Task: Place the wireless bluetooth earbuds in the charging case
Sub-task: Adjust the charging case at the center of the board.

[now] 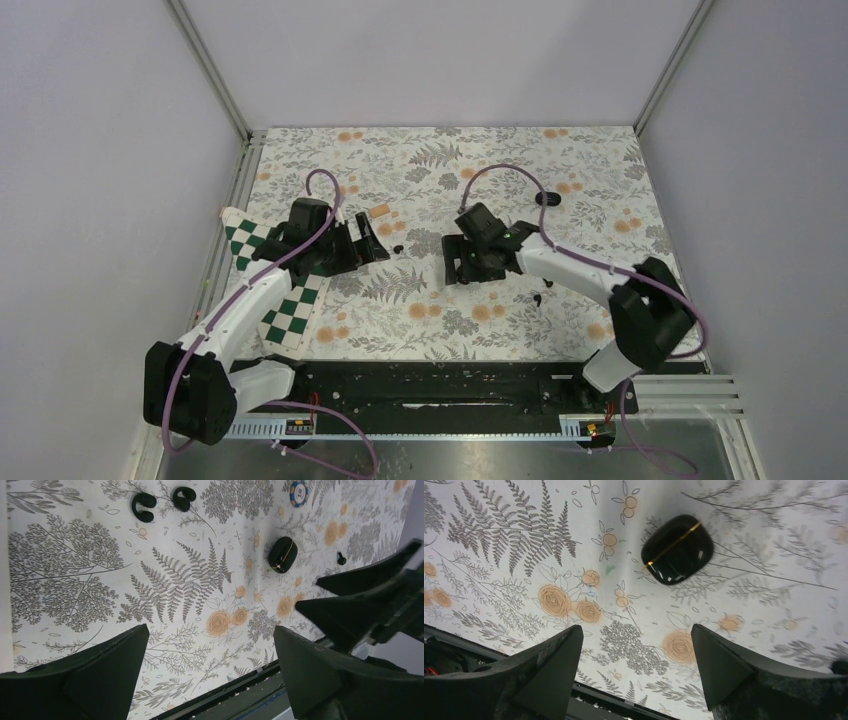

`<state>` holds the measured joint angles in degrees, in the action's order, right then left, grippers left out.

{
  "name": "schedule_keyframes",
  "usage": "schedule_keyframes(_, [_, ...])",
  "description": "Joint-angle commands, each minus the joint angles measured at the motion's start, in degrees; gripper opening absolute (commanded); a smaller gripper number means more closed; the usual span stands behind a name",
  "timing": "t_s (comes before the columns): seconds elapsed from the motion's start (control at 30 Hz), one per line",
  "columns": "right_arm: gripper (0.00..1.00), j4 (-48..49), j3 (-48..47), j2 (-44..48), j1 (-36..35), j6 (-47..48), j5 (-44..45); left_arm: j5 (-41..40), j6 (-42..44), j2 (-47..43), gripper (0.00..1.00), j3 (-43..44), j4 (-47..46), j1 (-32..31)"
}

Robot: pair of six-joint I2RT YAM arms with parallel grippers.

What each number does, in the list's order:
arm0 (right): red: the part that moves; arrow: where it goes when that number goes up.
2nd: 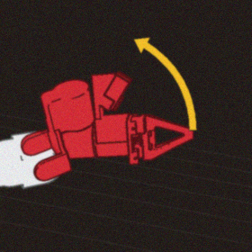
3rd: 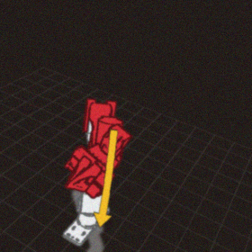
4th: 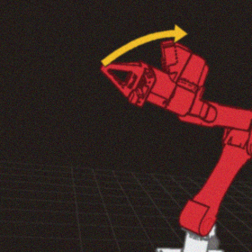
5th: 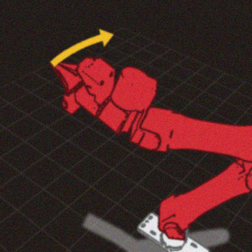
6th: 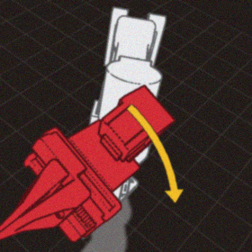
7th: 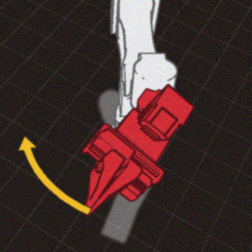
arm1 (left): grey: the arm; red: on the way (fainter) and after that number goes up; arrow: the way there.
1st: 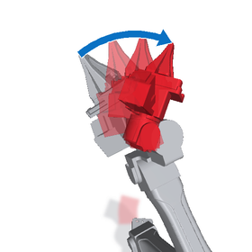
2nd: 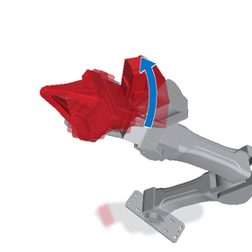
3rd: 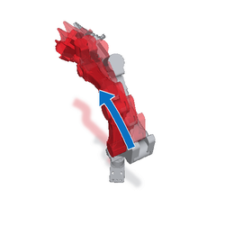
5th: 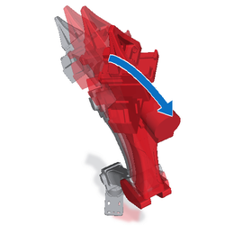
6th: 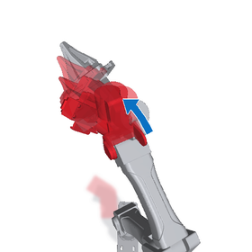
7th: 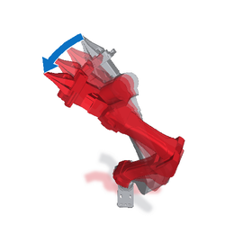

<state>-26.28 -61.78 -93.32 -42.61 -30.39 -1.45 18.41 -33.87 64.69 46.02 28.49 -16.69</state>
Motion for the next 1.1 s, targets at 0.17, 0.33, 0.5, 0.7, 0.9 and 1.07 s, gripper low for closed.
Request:
schedule_keyframes(0.17, [0.88, -5.22, -0.03, 3.98, 0.07, 1.52, 10.70, 4.12, 1.59, 5.18, 0.99, 4.89, -3.94, -4.21])
schedule_keyframes(0.33, [0.91, -4.89, -3.91, 0.04, 0.57, 3.35, 9.42, 4.26, 1.22, 5.22, 0.99, 5.01, -3.93, -5.09])
schedule_keyframes(0.5, [0.94, -2.96, -5.74, -4.32, 2.83, 2.19, 3.66, 3.77, 1.17, 4.75, 0.99, 4.53, -3.68, -5.09])
schedule_keyframes(0.7, [0.96, 0.72, -3.01, -6.68, 2.92, -4.18, -3.39, 3.00, 1.10, 4.32, 0.99, 4.62, -3.21, -5.09])
schedule_keyframes(0.9, [0.93, 8.62, 0.48, -6.84, 1.60, -9.65, -8.69, 2.89, 1.08, 4.82, 0.99, 4.82, -3.53, -5.10])
schedule_keyframes(1.07, [0.93, 11.88, -3.28, -7.85, 0.67, -8.52, -10.09, 2.70, 1.26, 5.10, 0.99, 4.76, -3.85, -5.08])
